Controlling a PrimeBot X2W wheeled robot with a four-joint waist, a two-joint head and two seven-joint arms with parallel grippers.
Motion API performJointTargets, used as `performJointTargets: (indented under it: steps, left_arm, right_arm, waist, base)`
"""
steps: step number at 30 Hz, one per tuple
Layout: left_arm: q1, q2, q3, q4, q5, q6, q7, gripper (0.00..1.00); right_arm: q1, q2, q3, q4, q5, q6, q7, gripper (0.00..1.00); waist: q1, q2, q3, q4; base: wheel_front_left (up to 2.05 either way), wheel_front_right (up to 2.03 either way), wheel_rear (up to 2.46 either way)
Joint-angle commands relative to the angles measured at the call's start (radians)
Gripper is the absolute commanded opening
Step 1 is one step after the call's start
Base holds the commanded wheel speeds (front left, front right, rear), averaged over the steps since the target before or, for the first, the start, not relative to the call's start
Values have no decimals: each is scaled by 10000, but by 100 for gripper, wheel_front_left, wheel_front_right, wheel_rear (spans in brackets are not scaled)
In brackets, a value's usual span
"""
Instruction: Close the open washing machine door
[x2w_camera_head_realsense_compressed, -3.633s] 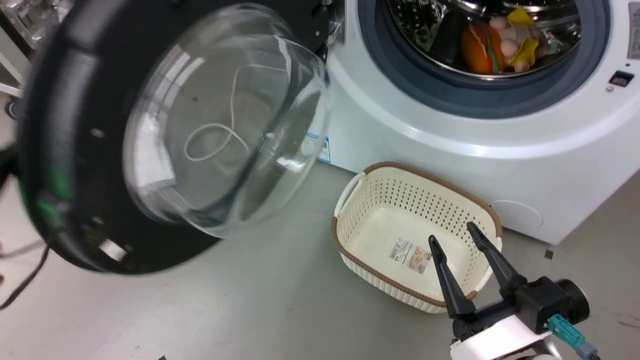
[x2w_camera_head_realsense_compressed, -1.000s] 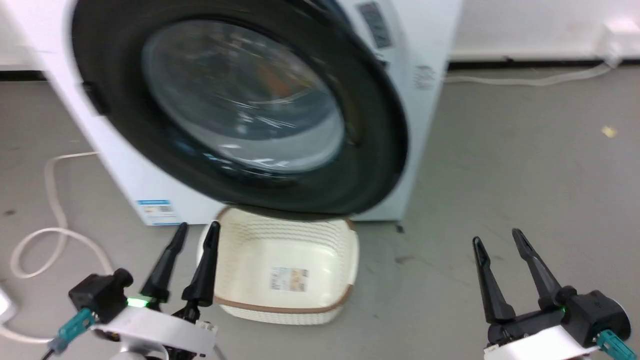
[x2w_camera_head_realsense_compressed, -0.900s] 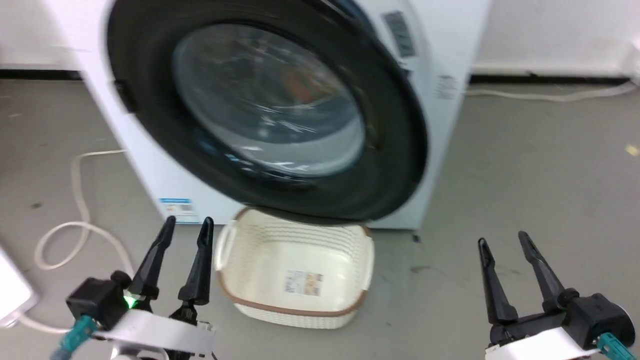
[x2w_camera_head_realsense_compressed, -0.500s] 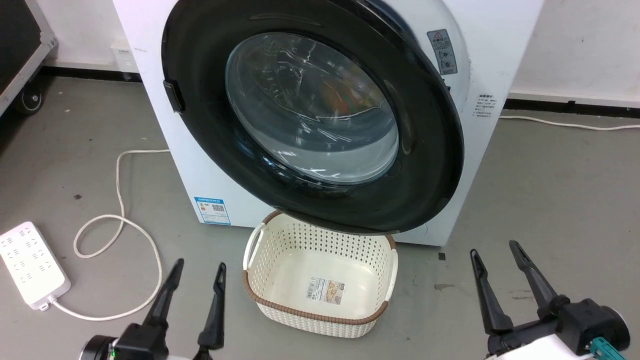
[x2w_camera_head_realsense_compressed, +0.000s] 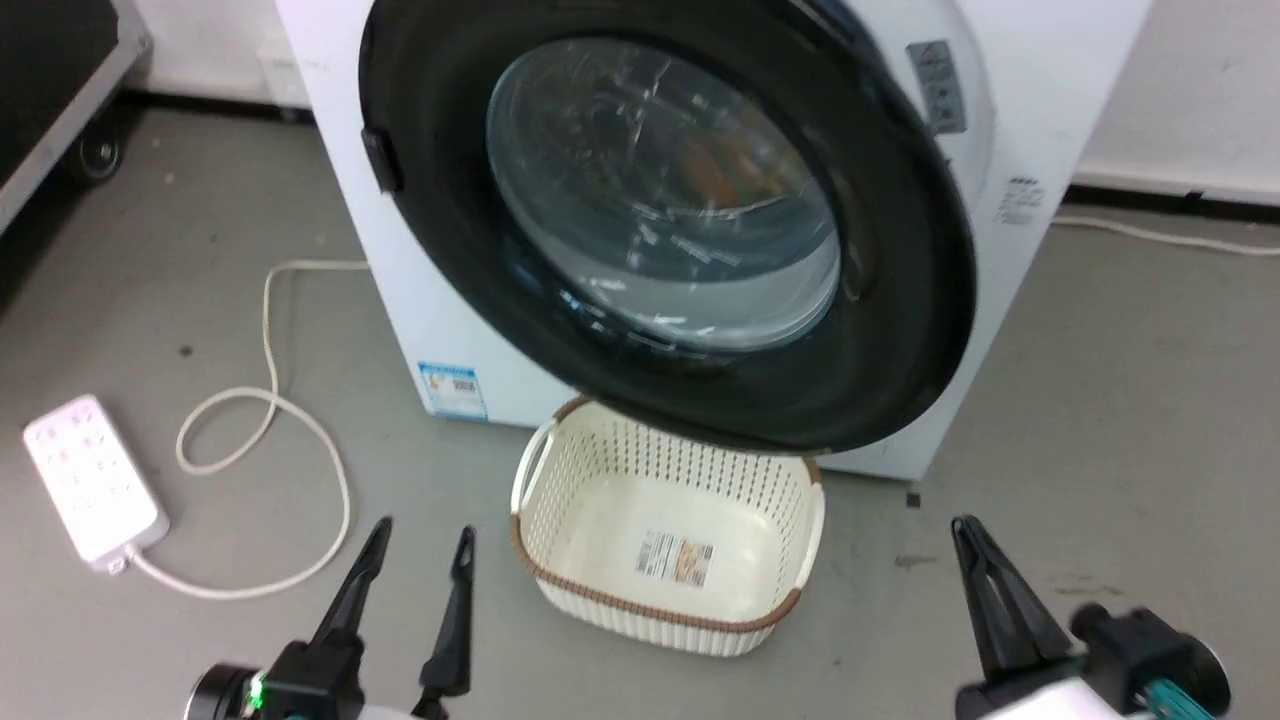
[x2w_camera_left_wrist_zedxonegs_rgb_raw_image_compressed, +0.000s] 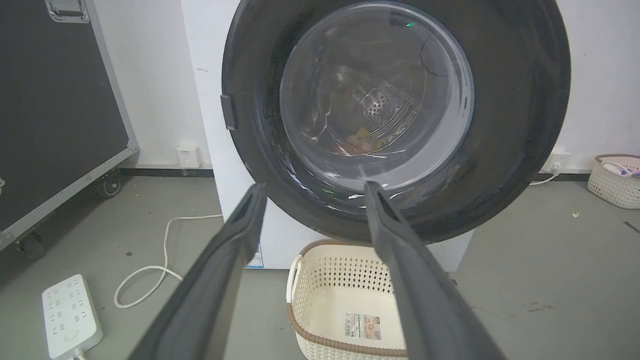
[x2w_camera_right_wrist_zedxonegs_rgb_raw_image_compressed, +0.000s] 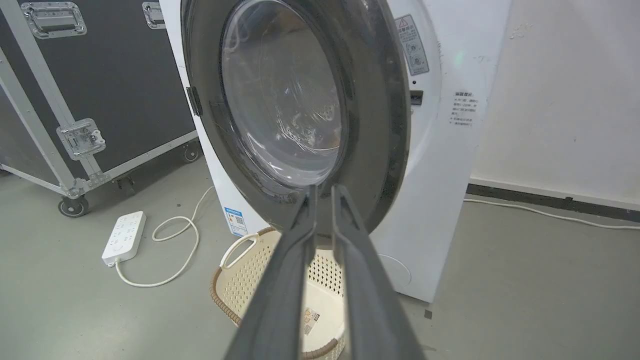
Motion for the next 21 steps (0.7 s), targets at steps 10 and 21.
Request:
performJointTargets:
  steps: [10, 21]
  left_arm:
    - [-1252, -267, -77, -112, 292, -306, -43, 100]
    - [-2035, -576, -67, -127, 337, -448, -43, 100]
  right_arm:
    - [-2832, -1137, 441, 551, -195, 8, 1050, 0]
    - [-5559, -2625, -232, 1853, 673, 8, 1573, 0]
  waist:
    - [0, 0, 2023, 892]
    - [0, 0, 3301, 1484]
  base:
    - [0, 0, 0]
    - [0, 0, 0]
